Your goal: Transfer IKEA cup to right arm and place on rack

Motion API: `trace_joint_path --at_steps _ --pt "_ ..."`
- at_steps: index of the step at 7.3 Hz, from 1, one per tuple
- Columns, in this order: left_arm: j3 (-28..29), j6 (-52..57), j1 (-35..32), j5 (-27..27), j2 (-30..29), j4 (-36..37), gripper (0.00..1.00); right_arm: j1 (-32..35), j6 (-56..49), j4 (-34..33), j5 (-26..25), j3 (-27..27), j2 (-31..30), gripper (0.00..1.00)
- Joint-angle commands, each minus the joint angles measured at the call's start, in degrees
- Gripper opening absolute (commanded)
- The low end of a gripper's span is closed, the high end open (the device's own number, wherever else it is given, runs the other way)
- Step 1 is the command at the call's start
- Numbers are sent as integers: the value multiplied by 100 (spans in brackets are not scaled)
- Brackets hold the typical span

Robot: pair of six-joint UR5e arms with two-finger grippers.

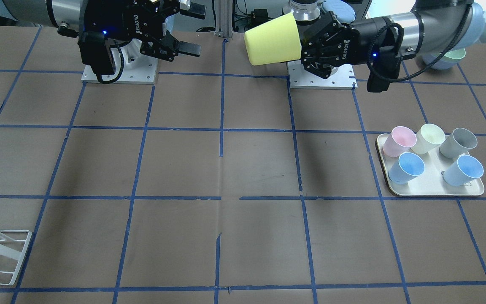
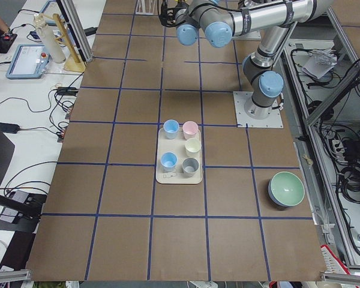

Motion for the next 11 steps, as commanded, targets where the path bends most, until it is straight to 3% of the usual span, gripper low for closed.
trace_joint_path --at_steps 1,3,8,9,11 --pt "-29 79 -215 -223 60 -147 0 11 60 232 56 -1 -17 100" --pt "-46 70 -487 -476 52 -139 0 37 147 330 370 8 -52 100" --pt "-90 70 -567 -487 69 -130 0 63 201 357 417 17 -35 94" --pt "-90 70 -585 -591 69 -130 0 72 201 435 408 17 -52 83" --pt "-90 62 -594 -610 60 -130 0 98 331 480 417 17 -79 47"
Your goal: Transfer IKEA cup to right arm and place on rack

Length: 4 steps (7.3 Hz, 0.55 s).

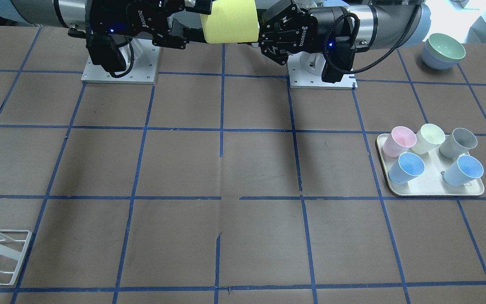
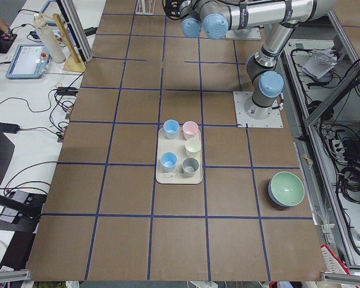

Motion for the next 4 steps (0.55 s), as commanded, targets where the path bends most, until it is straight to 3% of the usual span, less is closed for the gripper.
trace_joint_path --at_steps 1,2,3,4 --pt "0 -3 -5 -18 -15 9 0 14 184 24 2 -5 -15 33" --pt "0 -3 -5 -18 -15 9 0 14 194 24 2 -5 -23 19" --pt "9 -21 -5 -26 -7 17 11 14 194 24 -6 -5 -23 11" --pt "17 -56 -5 -35 -6 18 99 5 194 32 -15 -14 -15 9"
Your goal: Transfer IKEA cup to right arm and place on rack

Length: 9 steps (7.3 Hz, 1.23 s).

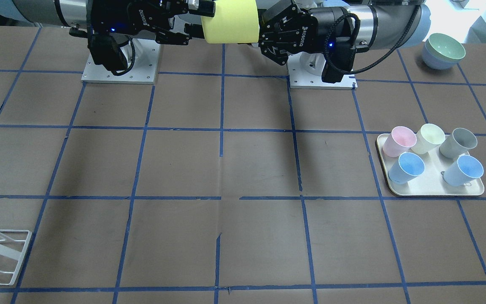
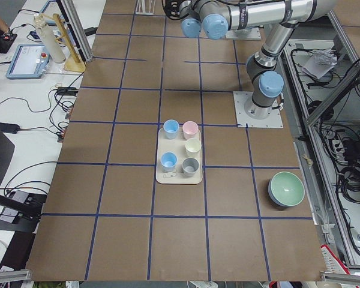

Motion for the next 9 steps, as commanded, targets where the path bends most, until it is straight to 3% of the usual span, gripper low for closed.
trace_joint_path --at_steps 1,6,7,8,9 --pt "45 -120 0 -2 3 4 100 -25 6 -1 -11 -58 14 8" --pt "238 -997 18 129 47 100 100 -489 6 -10 -29 -102 41 6" --pt "439 -1174 18 382 38 153 100 -621 6 -27 -55 -137 41 6" --pt "676 -1576 35 1116 4 640 99 -831 15 -10 -107 -146 41 6" --pt "800 -2415 35 2115 21 1646 99 -1016 15 -45 -526 -164 41 6"
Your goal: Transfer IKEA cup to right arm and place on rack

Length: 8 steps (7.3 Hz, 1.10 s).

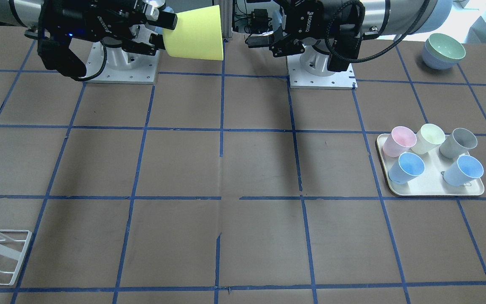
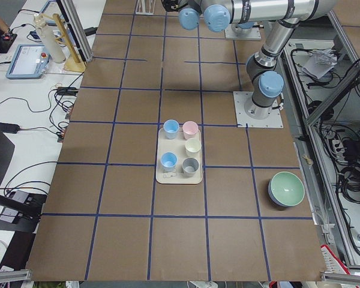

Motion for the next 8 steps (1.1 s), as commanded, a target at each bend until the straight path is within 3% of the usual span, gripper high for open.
trace_joint_path --at_steps 1,2,3,5,8 --pt "219 -2119 -2 2272 -17 2284 100 -457 3 -75 -1273 -135 0 6" --pt "219 -2802 -55 3006 -17 3133 100 -537 -14 -102 -2379 -363 0 4" --pt "219 -2904 -212 3509 -26 3237 100 -547 -93 -111 -3112 -574 0 4" --pt "211 -4033 -633 5385 -183 4741 100 -547 -425 -600 -4807 -707 -9 4" --pt "298 -4188 -767 6735 -438 5548 100 -547 -1336 -1287 -6400 -725 -35 0"
